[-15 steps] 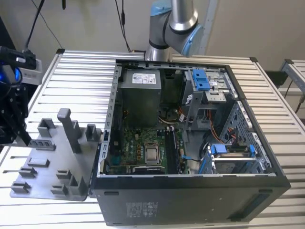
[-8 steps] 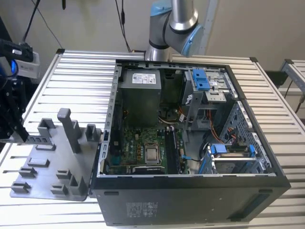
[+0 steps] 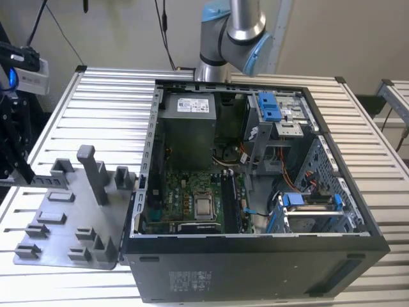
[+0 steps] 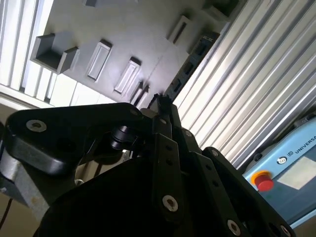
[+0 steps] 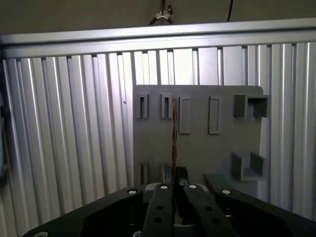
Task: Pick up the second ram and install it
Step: 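Pick up the second ram and move it above second insertion slot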
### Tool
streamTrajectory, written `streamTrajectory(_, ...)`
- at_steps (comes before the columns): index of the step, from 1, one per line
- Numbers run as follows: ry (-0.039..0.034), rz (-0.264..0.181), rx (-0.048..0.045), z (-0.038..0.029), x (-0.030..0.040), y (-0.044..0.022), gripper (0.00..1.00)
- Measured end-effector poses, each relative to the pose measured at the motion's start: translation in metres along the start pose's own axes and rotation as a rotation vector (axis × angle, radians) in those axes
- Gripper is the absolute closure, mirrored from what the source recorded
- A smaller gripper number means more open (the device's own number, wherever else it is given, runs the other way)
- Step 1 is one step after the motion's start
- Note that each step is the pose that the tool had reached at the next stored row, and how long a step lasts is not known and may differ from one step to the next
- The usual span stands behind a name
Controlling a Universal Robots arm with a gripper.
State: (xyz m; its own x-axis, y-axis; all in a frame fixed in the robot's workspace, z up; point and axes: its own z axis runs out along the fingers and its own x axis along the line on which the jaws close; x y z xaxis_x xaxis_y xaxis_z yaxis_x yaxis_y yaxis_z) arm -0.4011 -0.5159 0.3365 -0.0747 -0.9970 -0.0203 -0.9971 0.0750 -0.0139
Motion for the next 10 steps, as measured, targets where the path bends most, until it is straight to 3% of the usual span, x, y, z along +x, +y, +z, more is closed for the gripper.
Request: streamTrajectory(10, 0.0000, 0.000, 0.0000, -0.0159, -0.0003, -0.0002, 0.86)
